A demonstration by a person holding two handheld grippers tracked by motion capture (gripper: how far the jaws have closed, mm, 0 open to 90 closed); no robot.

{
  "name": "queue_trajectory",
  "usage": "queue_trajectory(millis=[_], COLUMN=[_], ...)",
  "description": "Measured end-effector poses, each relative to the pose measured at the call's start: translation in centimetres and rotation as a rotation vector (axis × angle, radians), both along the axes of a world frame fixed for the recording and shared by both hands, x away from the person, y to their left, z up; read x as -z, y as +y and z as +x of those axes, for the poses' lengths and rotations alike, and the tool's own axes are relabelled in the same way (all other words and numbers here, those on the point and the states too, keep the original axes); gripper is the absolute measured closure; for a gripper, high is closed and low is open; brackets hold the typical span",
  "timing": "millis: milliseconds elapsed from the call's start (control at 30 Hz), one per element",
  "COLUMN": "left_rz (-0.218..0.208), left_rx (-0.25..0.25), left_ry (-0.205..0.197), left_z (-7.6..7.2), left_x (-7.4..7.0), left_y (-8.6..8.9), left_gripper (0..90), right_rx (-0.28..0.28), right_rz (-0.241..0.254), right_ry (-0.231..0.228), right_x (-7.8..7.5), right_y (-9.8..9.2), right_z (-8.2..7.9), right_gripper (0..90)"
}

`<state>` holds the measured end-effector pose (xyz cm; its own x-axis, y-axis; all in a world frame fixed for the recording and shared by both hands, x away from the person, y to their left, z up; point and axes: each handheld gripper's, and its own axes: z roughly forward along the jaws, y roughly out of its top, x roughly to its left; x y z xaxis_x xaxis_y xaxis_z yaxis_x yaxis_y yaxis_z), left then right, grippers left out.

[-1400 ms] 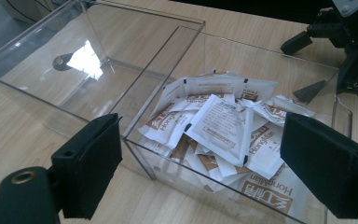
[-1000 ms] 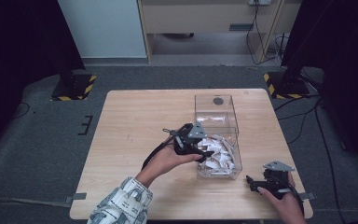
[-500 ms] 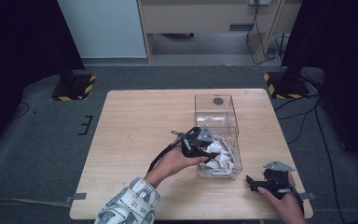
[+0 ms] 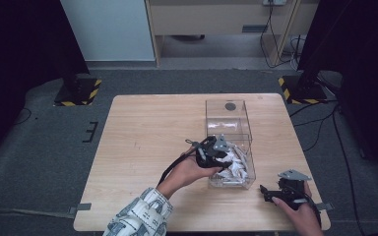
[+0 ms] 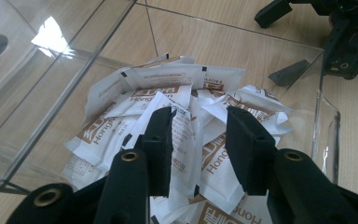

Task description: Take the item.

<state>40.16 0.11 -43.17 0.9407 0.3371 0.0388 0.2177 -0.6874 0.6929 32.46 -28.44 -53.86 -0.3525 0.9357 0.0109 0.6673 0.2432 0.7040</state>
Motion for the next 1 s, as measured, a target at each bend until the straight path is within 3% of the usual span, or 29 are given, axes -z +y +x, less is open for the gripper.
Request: queue_trajectory(millis=[333,500,667,1000], left_rz=[0.028,0.020,0.044,-0.015], left_rx=[-0.003,-0.013,-0.004,-0.014], left_ry=[0.011,0.021,0.025,0.027], left_z=[0.19,0.49,0.46,0.65], left_x=[0.73,0.77,1.05,0.22], left_y=[-0.42,-0.40,-0.54,0.36], left_gripper=[66.4,73.8,82.8,89.4], right_rx=[0.000,-0.001,-0.001,-0.001], right_rz=[0.000,0.000,0.000,0.000], right_ry=[0.000,-0.001,-0.001,0.000], right_x=[0.00,0.01,0.01,0.00], right_y=[0.00,-0.01,-0.01,0.00], right_z=[-0.01,0.00,0.00,-0.01], right_gripper=[0.8,0.8,0.8,0.8])
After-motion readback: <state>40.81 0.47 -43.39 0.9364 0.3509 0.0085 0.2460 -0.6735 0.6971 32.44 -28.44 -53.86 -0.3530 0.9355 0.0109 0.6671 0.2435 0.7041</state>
